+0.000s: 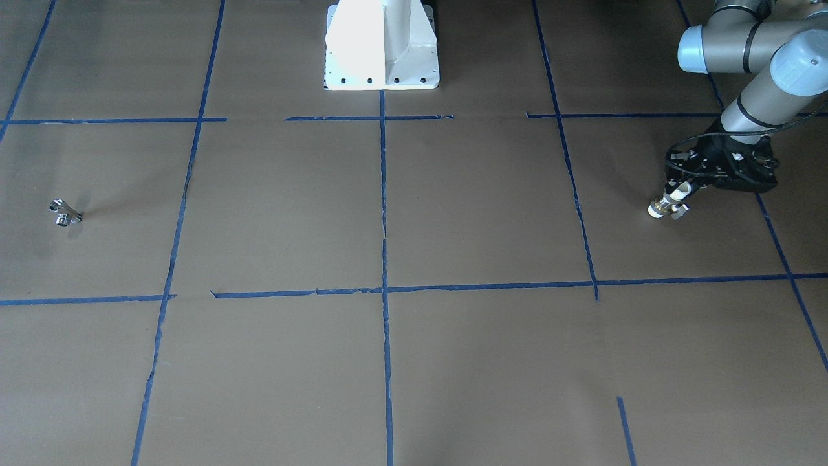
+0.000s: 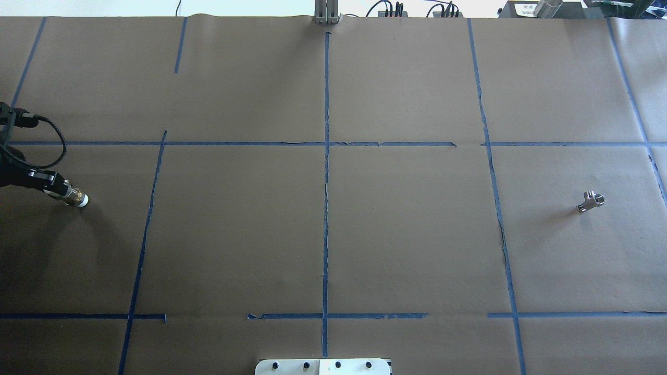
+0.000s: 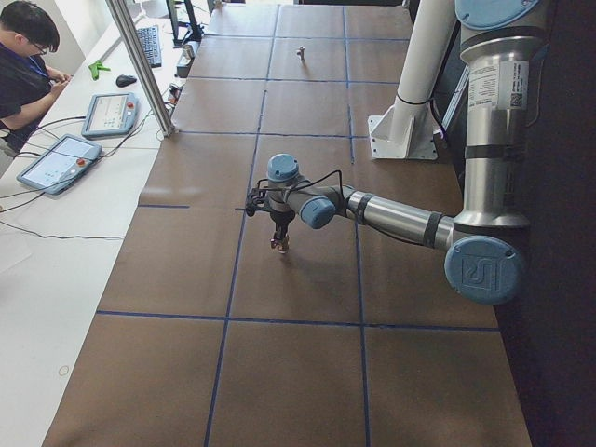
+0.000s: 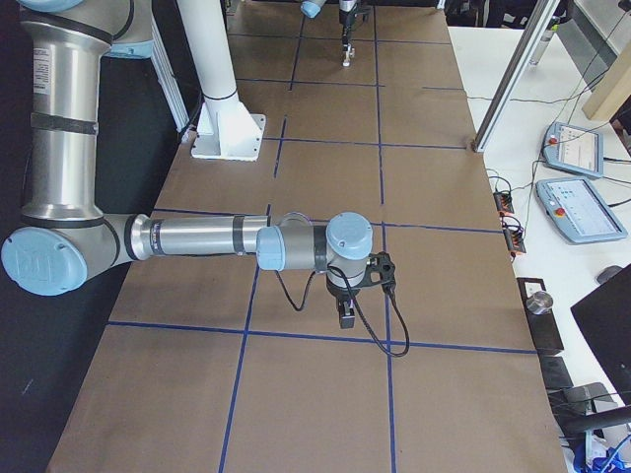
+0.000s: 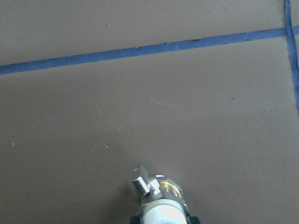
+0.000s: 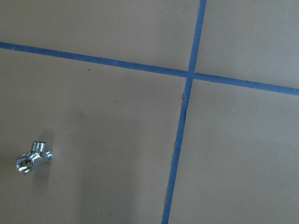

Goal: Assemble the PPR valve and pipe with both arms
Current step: 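Close the left gripper on the white PPR pipe piece, then lift the pipe with the left gripper and carry it to table center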

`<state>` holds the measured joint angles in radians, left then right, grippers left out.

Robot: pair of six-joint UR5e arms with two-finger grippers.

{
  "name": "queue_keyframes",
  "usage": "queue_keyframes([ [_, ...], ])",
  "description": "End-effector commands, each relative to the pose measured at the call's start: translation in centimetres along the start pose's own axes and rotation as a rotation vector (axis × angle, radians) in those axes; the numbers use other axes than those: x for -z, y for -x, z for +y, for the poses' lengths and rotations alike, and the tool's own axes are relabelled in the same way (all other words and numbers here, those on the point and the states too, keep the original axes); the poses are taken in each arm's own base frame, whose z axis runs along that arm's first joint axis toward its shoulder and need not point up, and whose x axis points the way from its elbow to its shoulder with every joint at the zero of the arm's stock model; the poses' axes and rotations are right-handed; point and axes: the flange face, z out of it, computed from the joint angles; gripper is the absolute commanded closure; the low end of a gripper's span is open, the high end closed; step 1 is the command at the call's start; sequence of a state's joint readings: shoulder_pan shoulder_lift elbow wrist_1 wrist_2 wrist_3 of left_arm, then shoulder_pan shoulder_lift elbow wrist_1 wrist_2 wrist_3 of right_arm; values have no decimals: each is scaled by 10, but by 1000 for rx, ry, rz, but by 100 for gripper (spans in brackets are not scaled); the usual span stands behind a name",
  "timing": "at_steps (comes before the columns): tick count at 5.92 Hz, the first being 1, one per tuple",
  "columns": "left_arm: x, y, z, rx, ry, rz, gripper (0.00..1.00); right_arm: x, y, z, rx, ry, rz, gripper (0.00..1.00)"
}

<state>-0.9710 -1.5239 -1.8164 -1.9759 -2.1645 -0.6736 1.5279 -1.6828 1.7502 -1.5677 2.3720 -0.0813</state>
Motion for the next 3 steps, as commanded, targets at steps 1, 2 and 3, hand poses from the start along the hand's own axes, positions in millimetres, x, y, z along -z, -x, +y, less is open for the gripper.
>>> queue_keyframes([
  [1,21,-31,-15,42,-25,23,100,0,0,0,0,0,-1,0],
  [2,23,-75,-30,94,-30,60,100,0,0,0,0,0,-1,0],
  [3,15,-150,-41,111,20,85,100,0,0,0,0,0,-1,0],
])
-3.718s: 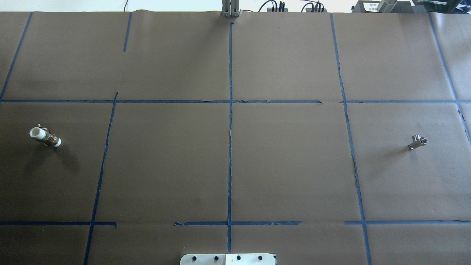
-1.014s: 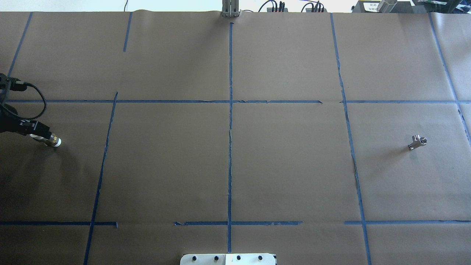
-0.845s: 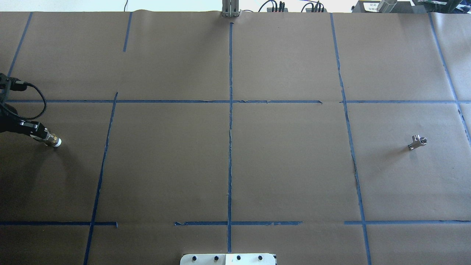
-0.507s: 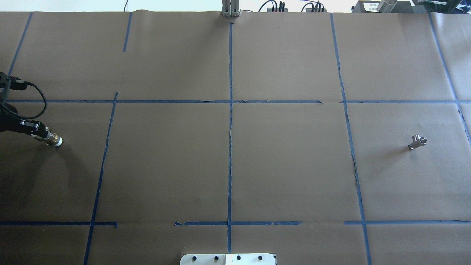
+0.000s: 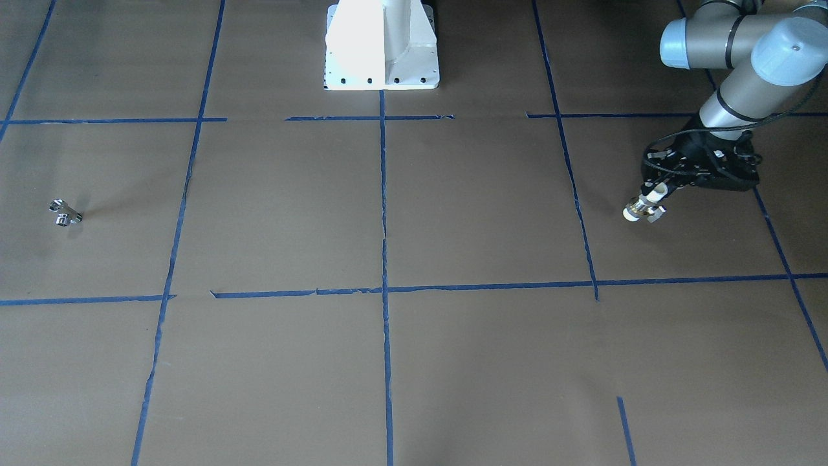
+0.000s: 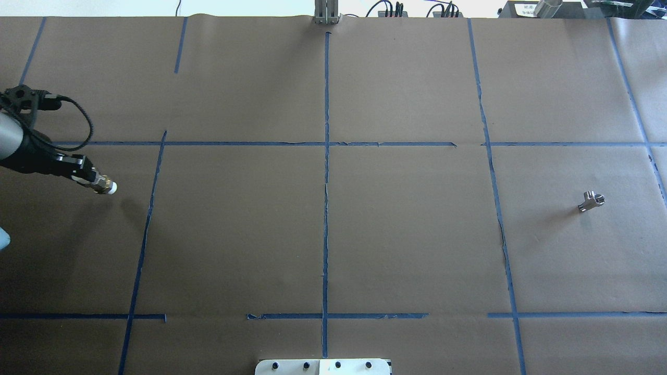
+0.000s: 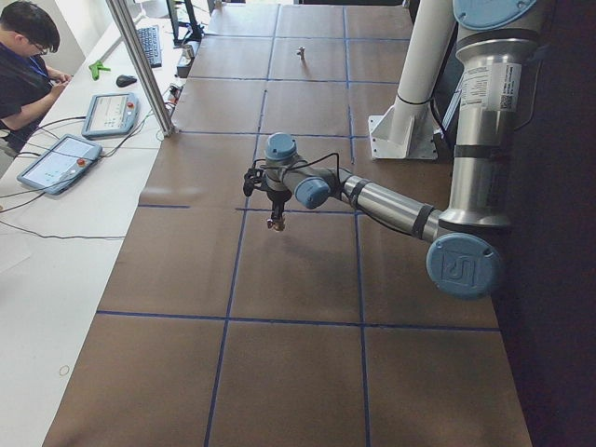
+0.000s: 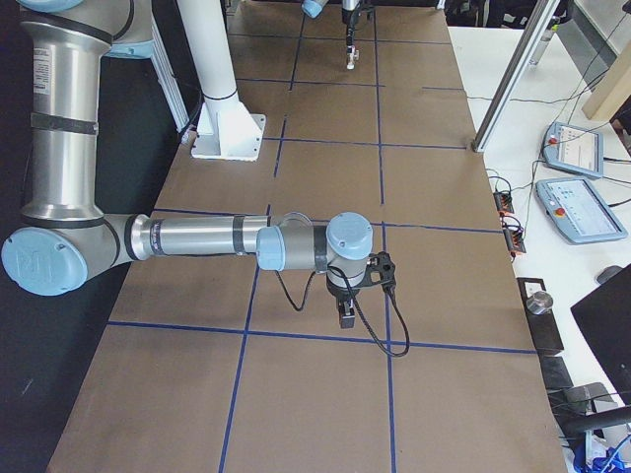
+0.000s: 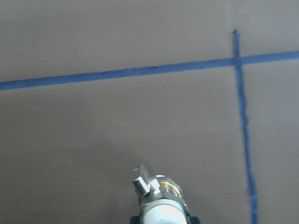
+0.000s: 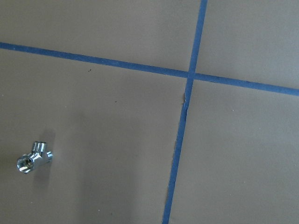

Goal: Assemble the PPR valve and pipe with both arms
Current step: 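Lift the pipe with the left gripper and carry it to table center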

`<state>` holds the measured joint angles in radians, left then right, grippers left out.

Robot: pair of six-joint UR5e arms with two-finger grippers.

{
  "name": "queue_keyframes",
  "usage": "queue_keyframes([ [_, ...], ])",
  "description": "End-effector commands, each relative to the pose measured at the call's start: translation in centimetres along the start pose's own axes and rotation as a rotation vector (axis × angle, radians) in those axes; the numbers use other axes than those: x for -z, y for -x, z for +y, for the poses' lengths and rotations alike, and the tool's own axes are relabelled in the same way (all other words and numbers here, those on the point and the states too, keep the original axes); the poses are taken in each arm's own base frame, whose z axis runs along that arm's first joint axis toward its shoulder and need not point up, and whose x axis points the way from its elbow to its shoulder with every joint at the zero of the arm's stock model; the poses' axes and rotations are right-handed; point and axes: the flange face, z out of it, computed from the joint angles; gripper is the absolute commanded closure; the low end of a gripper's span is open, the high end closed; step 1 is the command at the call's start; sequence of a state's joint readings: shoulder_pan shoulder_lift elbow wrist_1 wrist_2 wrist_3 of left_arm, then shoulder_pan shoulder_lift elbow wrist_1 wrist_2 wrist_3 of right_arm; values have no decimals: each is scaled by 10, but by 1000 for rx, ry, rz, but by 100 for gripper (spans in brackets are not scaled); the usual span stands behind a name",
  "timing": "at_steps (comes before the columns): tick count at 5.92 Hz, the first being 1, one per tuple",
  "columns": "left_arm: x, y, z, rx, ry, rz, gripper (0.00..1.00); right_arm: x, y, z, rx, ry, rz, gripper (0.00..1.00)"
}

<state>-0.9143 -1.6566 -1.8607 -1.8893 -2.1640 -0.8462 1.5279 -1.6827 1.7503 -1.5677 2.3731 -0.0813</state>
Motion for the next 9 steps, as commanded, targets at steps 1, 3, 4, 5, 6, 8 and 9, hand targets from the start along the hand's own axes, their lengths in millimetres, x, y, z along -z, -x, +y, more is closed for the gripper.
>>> queue_keyframes([
  [1,7,-150,-27,63,40,-9,100,0,0,-1,0,0,0,0],
  [3,2,-297,-1,147,77,-49,100,0,0,-1,1,-1,0,0],
  [4,-10,-346,8,178,83,-45,100,0,1,-1,1,-1,-1,0],
  [5,-15,-405,2,219,73,-37,100,1,1,-1,1,-2,-1,0],
  [6,-16,-461,-8,251,80,-31,100,1,1,-1,1,-2,-4,0],
  [8,-34,-478,-10,255,50,-58,100,0,2,-1,-1,-2,-18,0],
  [9,-42,-470,-9,255,52,-66,100,1,3,-1,1,-4,-20,0],
])
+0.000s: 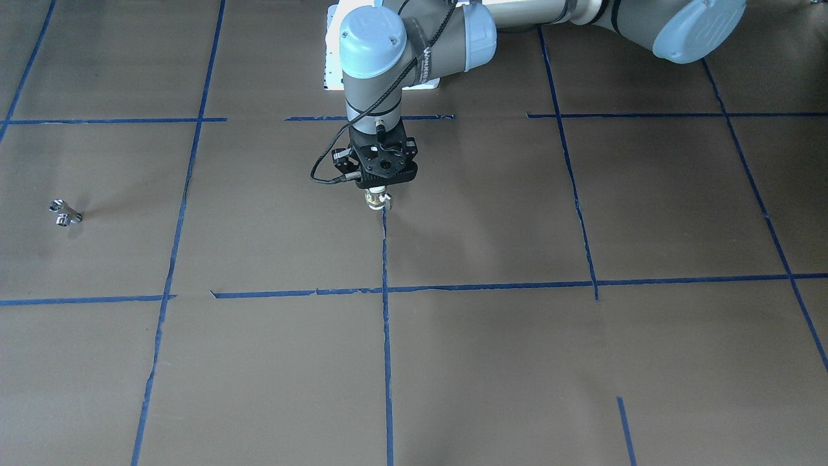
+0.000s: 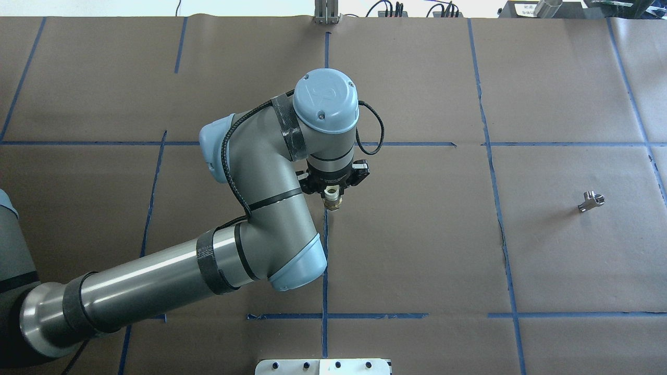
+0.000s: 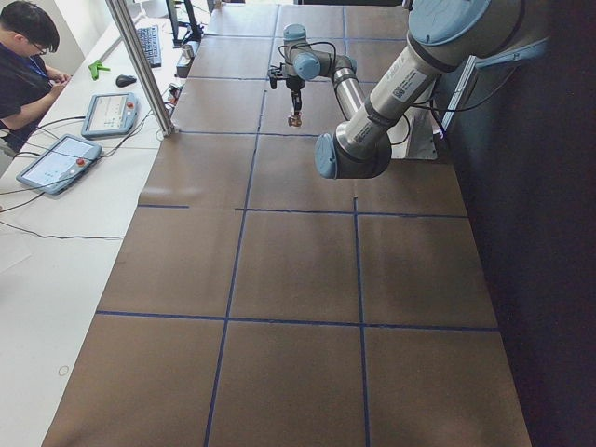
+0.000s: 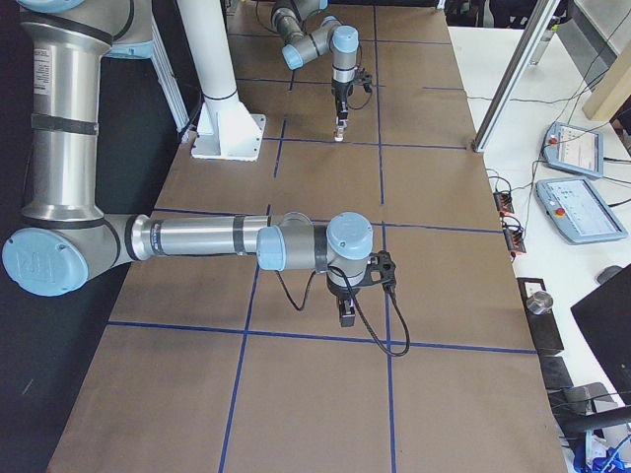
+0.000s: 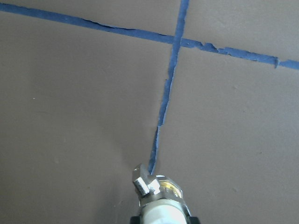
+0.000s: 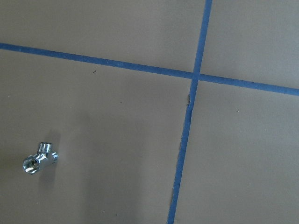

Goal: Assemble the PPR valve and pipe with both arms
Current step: 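Lift the pipe with the left gripper and carry it to table center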

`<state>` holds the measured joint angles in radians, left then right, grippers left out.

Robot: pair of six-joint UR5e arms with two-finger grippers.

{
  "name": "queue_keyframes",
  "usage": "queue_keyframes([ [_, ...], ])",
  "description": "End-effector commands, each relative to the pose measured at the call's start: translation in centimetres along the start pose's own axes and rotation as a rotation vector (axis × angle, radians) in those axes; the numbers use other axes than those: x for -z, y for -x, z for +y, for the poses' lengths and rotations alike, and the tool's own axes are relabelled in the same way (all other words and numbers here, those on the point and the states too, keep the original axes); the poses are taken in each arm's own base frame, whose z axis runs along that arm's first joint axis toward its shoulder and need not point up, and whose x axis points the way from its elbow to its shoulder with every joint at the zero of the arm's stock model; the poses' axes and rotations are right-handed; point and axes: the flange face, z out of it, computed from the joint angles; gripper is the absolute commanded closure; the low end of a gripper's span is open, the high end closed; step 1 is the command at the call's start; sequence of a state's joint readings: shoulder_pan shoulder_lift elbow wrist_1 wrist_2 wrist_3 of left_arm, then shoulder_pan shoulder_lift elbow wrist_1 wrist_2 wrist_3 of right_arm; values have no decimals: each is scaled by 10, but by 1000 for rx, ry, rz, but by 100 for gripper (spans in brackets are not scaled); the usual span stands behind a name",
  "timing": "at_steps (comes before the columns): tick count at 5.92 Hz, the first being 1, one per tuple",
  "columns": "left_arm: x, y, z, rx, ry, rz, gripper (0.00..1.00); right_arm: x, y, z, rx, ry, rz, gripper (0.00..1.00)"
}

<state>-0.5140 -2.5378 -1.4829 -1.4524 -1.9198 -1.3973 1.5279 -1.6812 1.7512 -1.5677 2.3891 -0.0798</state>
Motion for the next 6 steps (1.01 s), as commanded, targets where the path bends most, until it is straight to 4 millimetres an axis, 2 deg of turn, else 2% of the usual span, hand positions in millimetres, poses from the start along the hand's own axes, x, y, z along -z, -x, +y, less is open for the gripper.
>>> queue_keyframes([
  [1,-13,6,-2,-10,-8,7,100,0,0,0,-1,0,-2,0],
  [3,-19,11,-3,-9,-7,1,97,0,0,0,-1,0,-2,0],
  [4,-19,11,-3,-14,-7,1,92,-1,-1,0,-2,2,-2,0],
  [6,-31,23,-6,-15,-7,5,81,-1,-1,0,-2,2,-2,0],
])
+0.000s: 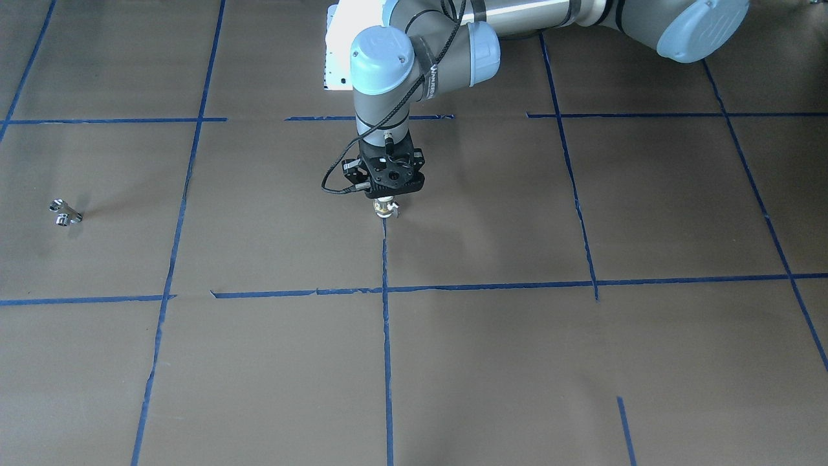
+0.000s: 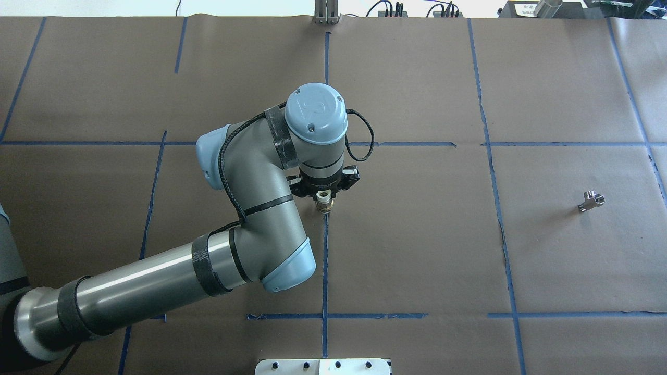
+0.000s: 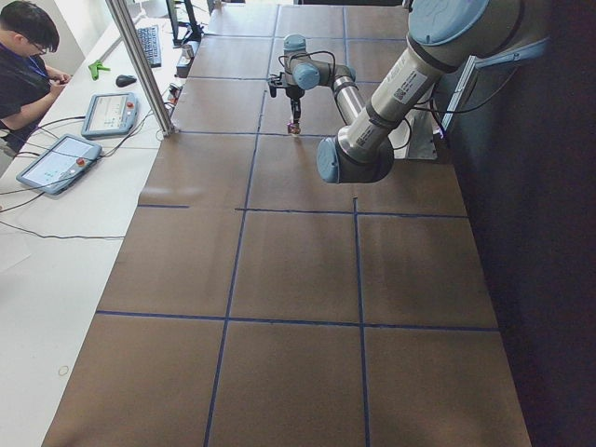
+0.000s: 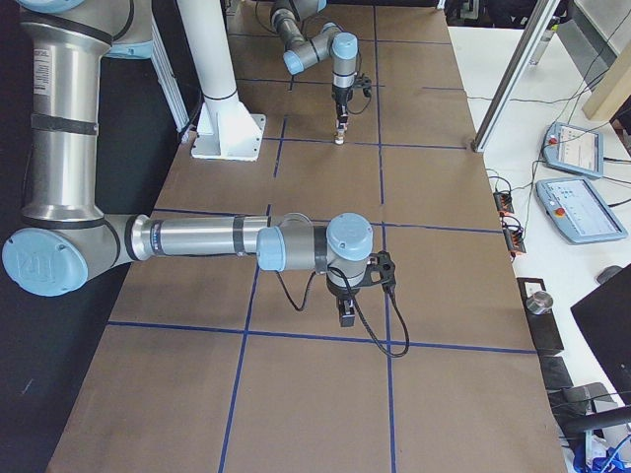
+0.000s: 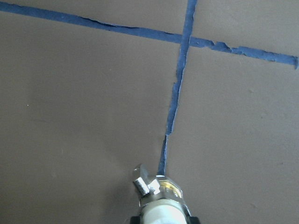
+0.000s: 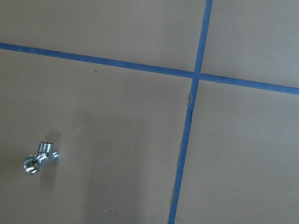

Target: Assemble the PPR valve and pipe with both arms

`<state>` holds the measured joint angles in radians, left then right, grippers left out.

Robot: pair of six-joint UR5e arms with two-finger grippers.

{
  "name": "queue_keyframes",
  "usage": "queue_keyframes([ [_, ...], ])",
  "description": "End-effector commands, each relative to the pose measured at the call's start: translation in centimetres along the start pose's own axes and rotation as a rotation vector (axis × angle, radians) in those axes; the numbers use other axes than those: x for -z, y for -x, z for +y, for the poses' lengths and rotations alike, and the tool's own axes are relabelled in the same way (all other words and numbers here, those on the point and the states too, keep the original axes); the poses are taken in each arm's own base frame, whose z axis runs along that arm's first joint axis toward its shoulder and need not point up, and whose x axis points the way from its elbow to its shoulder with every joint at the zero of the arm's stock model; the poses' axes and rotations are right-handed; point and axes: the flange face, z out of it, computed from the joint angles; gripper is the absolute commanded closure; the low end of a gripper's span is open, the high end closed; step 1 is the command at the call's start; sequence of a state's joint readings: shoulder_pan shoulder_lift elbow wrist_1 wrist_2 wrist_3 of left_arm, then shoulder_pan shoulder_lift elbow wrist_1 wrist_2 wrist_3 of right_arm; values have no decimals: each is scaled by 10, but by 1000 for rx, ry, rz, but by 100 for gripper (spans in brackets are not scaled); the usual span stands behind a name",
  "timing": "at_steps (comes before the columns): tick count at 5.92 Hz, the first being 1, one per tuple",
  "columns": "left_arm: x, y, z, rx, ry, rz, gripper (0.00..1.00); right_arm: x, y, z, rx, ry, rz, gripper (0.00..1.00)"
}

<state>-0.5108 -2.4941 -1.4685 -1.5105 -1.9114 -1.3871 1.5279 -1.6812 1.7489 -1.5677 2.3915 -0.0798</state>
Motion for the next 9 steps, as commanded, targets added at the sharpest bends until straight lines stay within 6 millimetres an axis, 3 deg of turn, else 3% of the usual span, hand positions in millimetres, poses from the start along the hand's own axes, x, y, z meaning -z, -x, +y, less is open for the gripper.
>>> queue_keyframes([
  [1,-8,7,-1,-4,-3,14,49,0,0,0,0,0,0,0],
  [2,-5,6,-2,-10,-24,17,0,-1,0,0,1,1,0,0],
  [5,20,9,-8,-57,-39,41,0,1,1,-2,3,-3,0,0],
  [6,25,39,-18,-98,-44,30,0,2,2,-4,6,-4,2,0],
  [9,60,232,-74,-381,-25,-67,0,3,4,-6,10,-7,-1,0],
])
